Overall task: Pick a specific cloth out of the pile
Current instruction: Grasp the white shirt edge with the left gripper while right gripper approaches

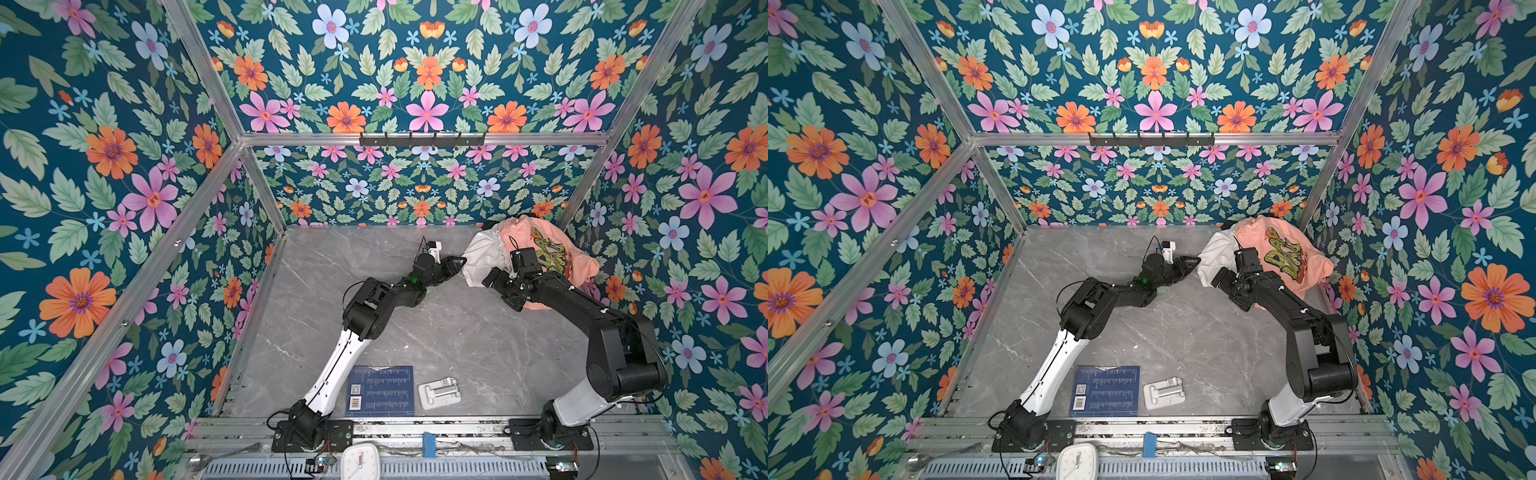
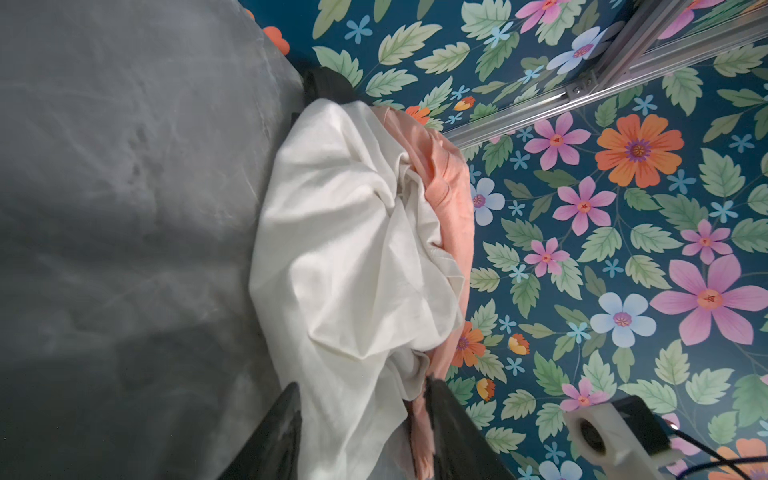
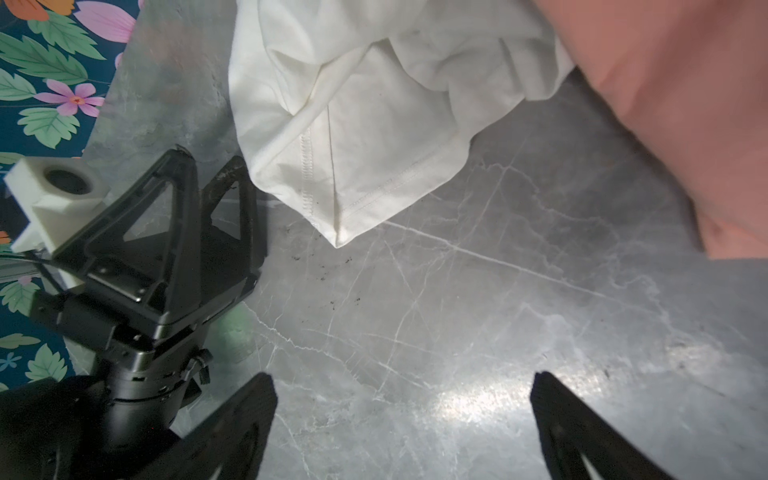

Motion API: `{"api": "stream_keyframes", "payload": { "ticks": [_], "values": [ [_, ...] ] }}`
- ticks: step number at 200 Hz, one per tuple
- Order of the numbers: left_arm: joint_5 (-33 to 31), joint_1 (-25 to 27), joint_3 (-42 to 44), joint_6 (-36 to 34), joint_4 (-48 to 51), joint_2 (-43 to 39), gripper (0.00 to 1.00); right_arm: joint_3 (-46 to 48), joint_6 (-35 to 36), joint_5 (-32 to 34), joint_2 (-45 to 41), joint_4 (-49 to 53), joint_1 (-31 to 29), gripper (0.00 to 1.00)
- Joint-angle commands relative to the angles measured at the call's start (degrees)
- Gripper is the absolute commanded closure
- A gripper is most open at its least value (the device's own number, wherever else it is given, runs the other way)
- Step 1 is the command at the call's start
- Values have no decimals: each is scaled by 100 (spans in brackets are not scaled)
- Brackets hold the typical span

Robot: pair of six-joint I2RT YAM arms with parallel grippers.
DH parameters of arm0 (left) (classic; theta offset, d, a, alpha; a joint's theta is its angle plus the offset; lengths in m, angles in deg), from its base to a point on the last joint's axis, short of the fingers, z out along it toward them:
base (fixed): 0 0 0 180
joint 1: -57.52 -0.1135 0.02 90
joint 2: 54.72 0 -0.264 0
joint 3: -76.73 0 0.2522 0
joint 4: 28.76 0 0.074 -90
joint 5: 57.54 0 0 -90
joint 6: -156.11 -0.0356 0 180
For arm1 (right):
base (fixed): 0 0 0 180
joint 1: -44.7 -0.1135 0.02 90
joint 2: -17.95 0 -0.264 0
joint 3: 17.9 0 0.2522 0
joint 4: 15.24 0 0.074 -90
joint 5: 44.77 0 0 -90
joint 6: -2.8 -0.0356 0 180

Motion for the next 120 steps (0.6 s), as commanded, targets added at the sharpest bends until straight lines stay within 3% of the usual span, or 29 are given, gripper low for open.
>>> {"api": "stream_keyframes", "payload": {
  "ticks": [1, 99, 120],
  "values": [
    [-77, 4, -60, -137, 232, 11, 51, 58, -96, -62, -69, -184, -5, 3],
    [-253, 72, -349, -493, 896, 164, 59, 192, -323, -199, -291, -480, -4, 3],
    [-207, 83, -486, -502, 999, 244, 64, 224, -311, -125, -383, -494, -7, 3]
  ]
}}
